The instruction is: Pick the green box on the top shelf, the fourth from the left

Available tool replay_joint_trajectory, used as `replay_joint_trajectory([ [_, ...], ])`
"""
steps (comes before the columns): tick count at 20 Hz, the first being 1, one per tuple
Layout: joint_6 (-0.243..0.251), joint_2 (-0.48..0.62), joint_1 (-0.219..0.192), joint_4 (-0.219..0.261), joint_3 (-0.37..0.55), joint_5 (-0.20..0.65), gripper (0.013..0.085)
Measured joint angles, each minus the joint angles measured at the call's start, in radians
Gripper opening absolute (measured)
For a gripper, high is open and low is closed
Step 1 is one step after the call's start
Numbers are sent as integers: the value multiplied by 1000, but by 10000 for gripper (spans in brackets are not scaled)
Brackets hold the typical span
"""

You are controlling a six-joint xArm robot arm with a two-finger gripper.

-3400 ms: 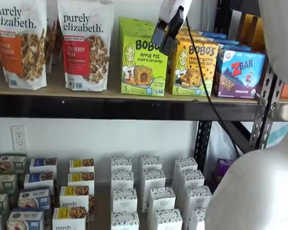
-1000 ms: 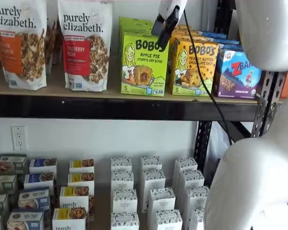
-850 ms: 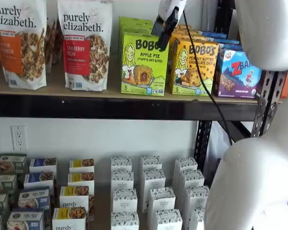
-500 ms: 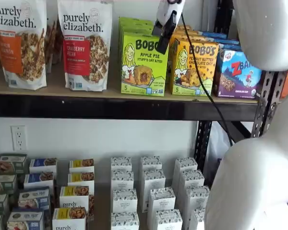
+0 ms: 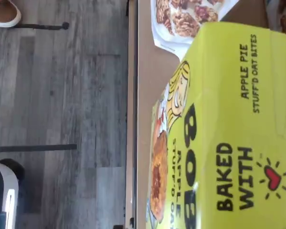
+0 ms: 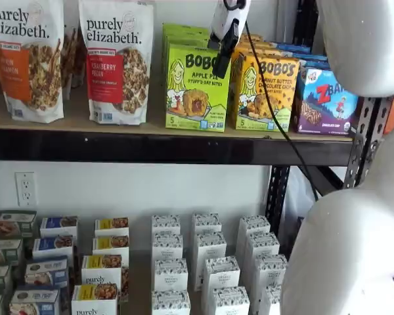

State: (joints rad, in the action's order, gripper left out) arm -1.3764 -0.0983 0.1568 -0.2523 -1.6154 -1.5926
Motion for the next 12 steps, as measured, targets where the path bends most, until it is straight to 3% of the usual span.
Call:
replay_joint_trajectory([
  [12, 14, 3, 22, 35, 14, 7, 850],
])
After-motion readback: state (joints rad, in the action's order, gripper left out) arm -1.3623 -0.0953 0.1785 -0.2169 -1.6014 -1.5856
